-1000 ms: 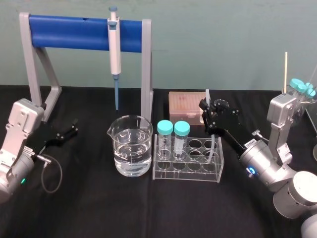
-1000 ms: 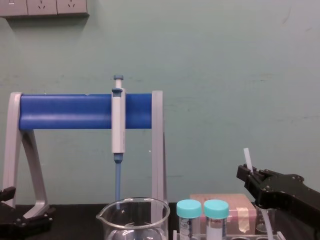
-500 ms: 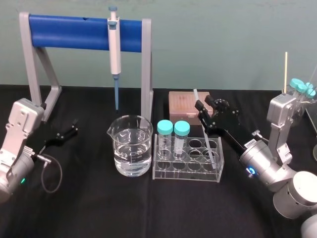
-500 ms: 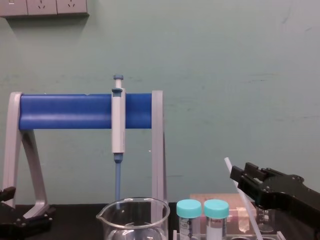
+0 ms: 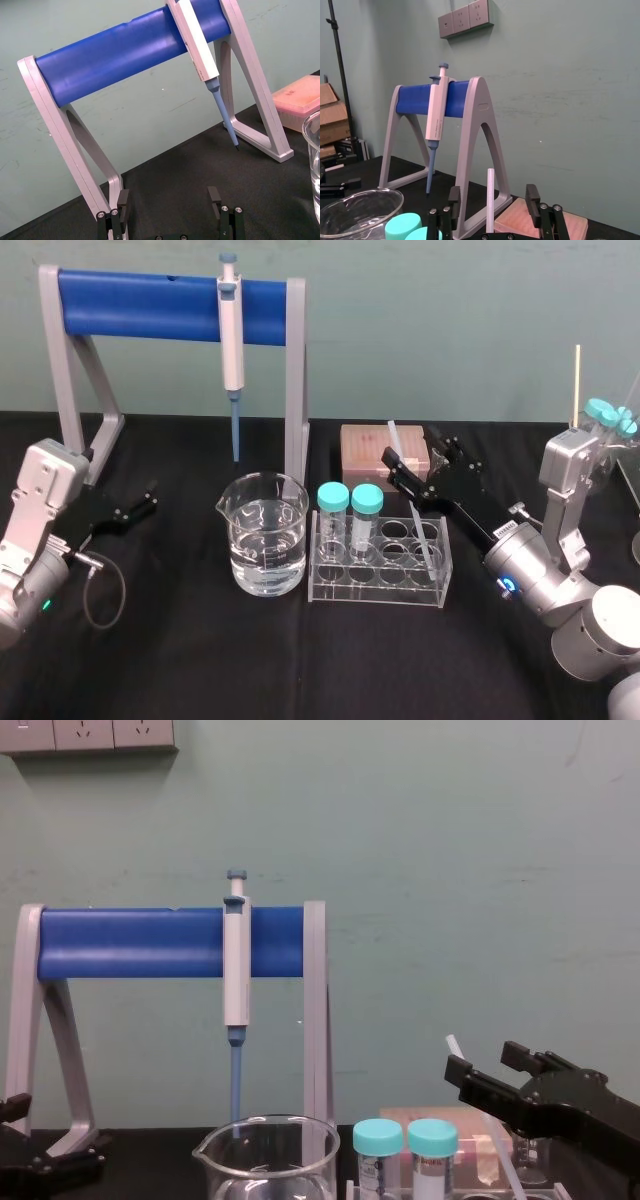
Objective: Pick up the stirring rod with one hand, then place it down.
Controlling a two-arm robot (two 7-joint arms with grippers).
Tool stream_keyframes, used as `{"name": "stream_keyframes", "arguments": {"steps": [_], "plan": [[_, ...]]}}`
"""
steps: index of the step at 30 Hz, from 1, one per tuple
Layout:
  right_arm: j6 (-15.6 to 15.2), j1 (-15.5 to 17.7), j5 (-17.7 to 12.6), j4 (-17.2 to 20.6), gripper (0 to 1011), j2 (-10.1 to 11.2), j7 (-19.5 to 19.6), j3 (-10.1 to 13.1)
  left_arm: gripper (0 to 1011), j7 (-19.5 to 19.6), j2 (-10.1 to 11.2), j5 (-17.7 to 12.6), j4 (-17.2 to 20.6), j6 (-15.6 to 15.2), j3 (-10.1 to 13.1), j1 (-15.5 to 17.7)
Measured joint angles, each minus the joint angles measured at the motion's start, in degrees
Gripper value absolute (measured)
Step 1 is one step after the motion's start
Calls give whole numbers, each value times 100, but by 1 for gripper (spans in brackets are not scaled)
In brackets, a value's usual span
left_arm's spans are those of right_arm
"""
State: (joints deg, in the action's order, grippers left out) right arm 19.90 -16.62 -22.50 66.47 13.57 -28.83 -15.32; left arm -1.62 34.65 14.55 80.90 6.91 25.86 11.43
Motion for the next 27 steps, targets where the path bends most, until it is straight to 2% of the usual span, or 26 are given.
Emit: {"name": "stream_keyframes", "arguments": {"steps": [4,8,12,16,21,27], "plan": [[0,0,-2,0,926,0,-2,0,1000,0,0,0,0,0,0,0],[1,0,-2,0,1003,0,-3,0,1000,0,0,0,0,0,0,0],[-14,10,46,65,1003,9,83,30,1000,0,0,0,0,0,0,0],[-80,65,139,258,1003,28,384,175,1000,0,0,0,0,0,0,0],[-280,201,397,517,1003,67,1007,501,1000,0,0,0,0,0,0,0],[-509,314,662,533,1003,89,1392,656,1000,0,0,0,0,0,0,0]]}}
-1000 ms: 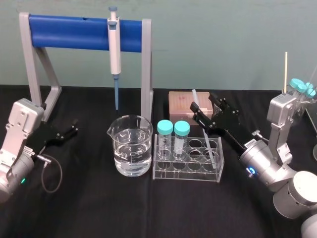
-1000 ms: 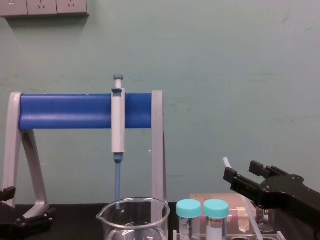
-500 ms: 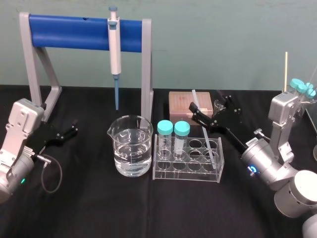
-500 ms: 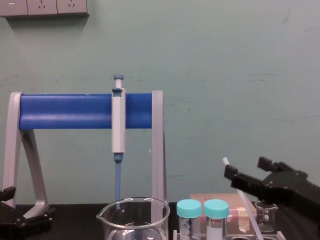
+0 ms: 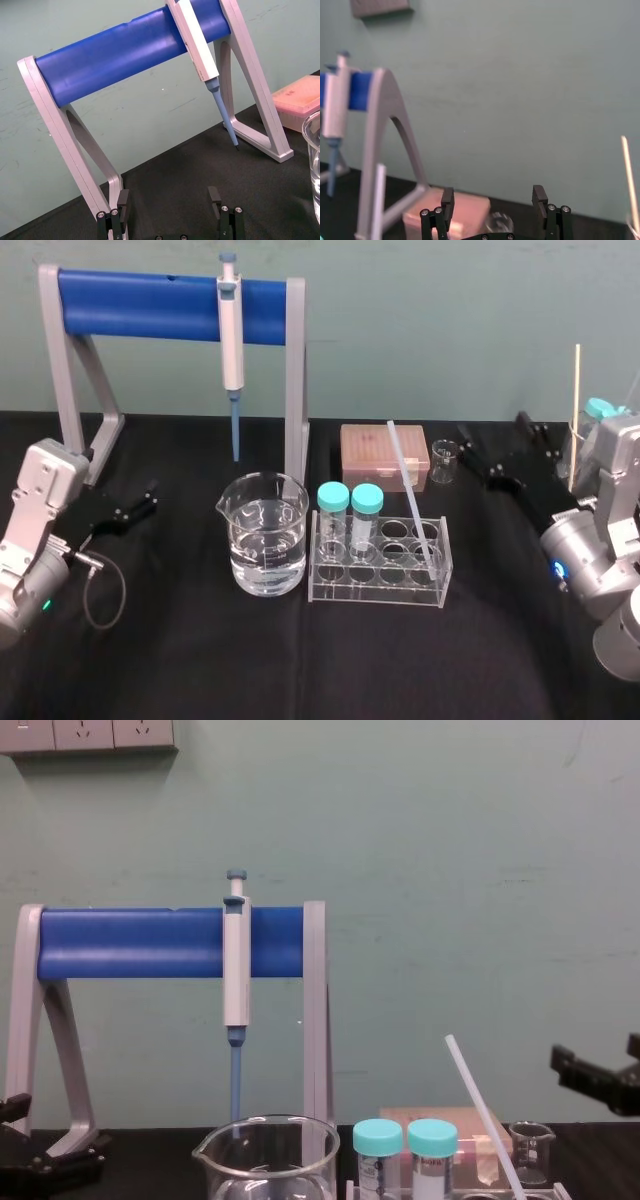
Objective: Pick up the stirring rod with one hand, then place it down.
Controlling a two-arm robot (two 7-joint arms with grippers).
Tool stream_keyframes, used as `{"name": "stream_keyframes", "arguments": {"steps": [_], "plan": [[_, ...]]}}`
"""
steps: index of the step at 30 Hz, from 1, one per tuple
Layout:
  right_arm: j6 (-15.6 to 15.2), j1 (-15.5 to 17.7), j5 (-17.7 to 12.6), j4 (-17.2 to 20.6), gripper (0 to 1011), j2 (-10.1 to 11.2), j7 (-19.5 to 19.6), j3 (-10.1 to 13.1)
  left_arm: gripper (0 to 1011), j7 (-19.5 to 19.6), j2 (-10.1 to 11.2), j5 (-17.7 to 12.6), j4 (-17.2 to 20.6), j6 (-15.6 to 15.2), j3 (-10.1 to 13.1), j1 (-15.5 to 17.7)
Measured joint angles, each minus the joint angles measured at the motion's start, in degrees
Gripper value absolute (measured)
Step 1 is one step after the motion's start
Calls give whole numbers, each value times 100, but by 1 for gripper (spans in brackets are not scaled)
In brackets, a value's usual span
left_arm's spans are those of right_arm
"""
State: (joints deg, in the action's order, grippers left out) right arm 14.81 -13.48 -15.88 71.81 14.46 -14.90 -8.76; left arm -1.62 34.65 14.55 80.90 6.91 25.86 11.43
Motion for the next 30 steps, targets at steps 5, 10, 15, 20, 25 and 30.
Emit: {"name": "stream_keyframes", "arguments": {"steps": [5,10,15,20,25,30], "plan": [[-160,45,153,-105,1003,-25,120,40,1000,0,0,0,0,0,0,0],[-258,43,256,-208,1003,-56,180,49,1000,0,0,0,0,0,0,0],[-248,42,241,-194,1003,-54,177,49,1000,0,0,0,0,0,0,0],[-236,40,233,-183,1003,-52,173,47,1000,0,0,0,0,0,0,0],[-228,40,225,-174,1003,-50,166,45,1000,0,0,0,0,0,0,0],[-219,40,218,-168,1003,-48,160,42,1000,0,0,0,0,0,0,0]]}}
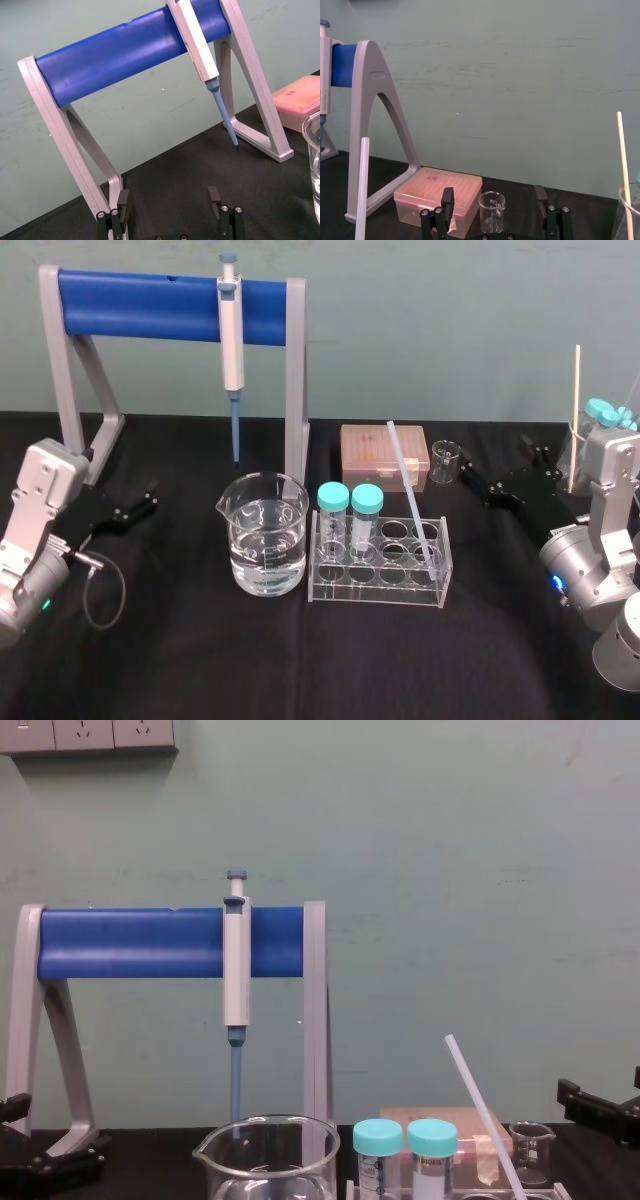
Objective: Pick up the stirring rod with one hand, then place it down.
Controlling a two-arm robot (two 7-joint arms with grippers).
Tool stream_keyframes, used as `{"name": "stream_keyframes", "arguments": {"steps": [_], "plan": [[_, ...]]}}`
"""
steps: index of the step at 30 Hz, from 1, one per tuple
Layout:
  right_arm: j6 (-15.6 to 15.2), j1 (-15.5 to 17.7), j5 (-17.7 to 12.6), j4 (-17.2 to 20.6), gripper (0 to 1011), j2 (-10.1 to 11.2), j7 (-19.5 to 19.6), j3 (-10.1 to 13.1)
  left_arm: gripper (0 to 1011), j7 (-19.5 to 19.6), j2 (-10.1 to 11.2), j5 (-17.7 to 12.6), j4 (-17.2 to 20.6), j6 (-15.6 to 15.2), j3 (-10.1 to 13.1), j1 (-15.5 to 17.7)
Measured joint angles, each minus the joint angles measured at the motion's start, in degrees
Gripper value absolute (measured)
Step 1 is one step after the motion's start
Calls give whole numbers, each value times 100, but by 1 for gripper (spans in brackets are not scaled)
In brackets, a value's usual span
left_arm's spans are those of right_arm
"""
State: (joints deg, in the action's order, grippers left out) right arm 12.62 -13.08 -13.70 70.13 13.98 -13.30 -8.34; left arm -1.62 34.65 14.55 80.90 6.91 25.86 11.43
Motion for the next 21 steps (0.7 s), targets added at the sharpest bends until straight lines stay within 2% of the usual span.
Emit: {"name": "stream_keyframes", "arguments": {"steps": [21], "plan": [[11,0,-14,8,1003,4,-11,-1,1000,0,0,0,0,0,0,0]]}}
